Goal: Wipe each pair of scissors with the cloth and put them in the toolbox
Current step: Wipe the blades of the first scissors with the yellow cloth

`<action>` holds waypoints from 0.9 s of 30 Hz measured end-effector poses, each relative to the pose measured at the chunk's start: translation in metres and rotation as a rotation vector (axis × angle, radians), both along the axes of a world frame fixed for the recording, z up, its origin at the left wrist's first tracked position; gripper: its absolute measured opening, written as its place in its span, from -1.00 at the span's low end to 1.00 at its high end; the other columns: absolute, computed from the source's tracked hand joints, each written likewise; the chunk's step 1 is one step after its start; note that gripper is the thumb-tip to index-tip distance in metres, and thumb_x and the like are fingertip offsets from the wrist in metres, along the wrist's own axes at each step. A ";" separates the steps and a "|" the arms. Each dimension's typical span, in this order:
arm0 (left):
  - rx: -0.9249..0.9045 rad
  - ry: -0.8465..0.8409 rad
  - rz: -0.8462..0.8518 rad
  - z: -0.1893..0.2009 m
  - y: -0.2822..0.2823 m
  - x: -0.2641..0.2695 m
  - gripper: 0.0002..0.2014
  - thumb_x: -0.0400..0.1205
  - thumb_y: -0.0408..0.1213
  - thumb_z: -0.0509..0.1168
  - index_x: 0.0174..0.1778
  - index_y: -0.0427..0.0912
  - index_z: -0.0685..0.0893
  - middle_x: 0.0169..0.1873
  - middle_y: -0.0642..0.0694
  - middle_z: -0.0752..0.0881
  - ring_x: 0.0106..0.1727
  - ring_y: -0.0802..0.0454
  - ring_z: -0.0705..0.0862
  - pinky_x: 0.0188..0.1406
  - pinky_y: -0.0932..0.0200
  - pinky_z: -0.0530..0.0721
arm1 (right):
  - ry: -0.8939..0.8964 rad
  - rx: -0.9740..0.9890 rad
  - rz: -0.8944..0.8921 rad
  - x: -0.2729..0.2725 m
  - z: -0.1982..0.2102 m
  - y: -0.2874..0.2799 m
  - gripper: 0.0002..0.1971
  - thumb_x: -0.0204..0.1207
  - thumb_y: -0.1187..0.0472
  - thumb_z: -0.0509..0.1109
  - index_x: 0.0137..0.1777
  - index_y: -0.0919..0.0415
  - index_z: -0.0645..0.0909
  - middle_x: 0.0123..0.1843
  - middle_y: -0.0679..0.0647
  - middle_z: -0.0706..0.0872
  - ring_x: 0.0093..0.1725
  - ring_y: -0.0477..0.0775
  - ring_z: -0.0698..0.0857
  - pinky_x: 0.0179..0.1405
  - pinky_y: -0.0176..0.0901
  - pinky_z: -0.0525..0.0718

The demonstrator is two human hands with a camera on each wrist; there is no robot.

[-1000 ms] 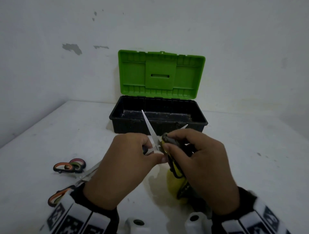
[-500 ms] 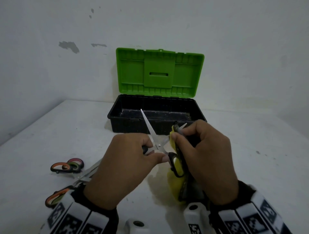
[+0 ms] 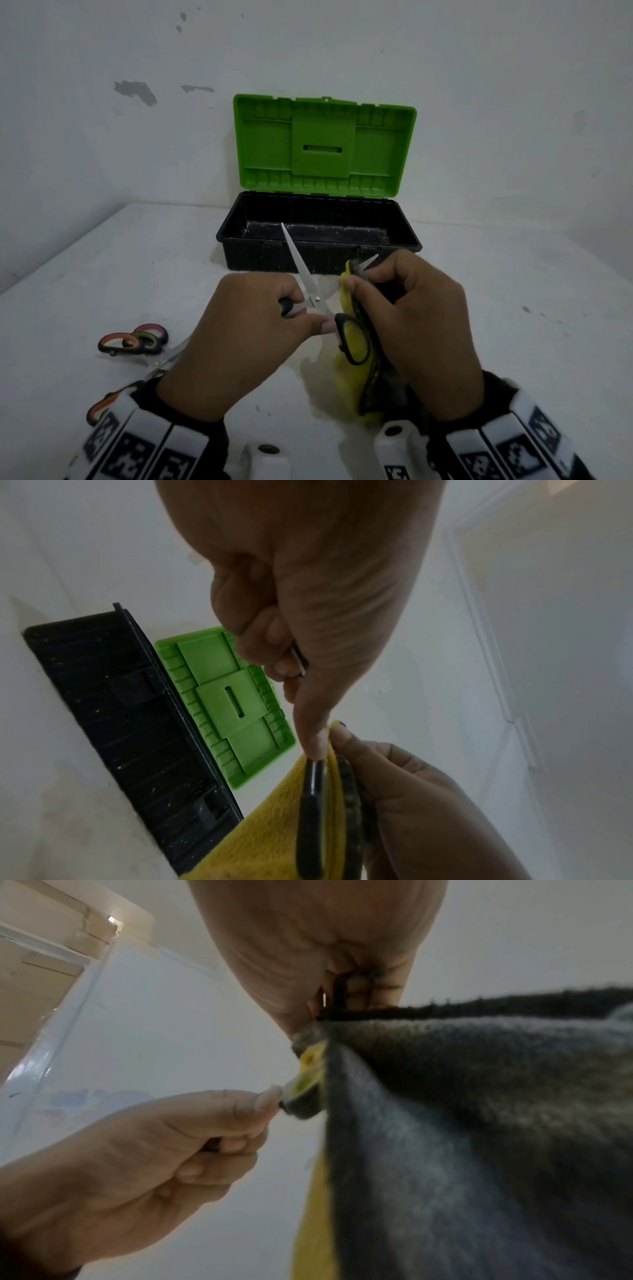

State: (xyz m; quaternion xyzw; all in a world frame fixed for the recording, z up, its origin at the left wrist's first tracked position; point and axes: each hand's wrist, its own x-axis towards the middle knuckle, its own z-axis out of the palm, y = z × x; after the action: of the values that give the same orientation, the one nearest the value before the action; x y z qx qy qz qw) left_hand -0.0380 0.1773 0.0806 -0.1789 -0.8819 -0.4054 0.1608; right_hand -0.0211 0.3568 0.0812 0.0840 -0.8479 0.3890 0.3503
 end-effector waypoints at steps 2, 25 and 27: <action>0.013 0.006 -0.005 0.000 0.001 0.000 -0.61 0.23 0.17 0.57 -0.55 -0.03 0.61 -0.63 0.03 0.55 -0.46 0.24 0.52 -0.42 0.41 0.52 | 0.010 -0.047 -0.082 -0.006 0.004 0.007 -0.83 0.39 0.09 0.62 -0.30 0.03 0.67 -0.38 -0.23 0.70 -0.27 -0.23 0.69 -0.36 -0.59 0.52; 0.033 -0.114 -0.055 0.006 -0.003 0.002 -0.53 0.20 0.17 0.59 -0.53 -0.19 0.65 -0.65 -0.02 0.46 -0.62 0.20 0.37 -0.62 0.39 0.39 | 0.020 -0.128 -0.140 -0.011 0.017 0.032 -0.83 0.36 0.04 0.63 -0.33 0.00 0.69 -0.41 -0.23 0.73 -0.35 -0.21 0.71 -0.40 -0.50 0.55; 0.024 -0.139 -0.037 0.006 -0.002 0.002 -0.55 0.21 0.16 0.59 -0.54 -0.15 0.64 -0.67 0.05 0.44 -0.63 0.21 0.39 -0.62 0.40 0.40 | 0.029 -0.119 -0.105 -0.005 0.022 0.033 -0.85 0.36 0.05 0.62 -0.30 0.01 0.70 -0.39 -0.22 0.74 -0.33 -0.19 0.72 -0.38 -0.49 0.57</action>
State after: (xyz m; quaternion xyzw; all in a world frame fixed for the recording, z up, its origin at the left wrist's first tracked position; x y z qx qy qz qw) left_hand -0.0364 0.1750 0.0866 -0.1643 -0.8826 -0.4305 0.0938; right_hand -0.0262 0.3894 0.1029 0.0239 -0.8214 0.4185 0.3868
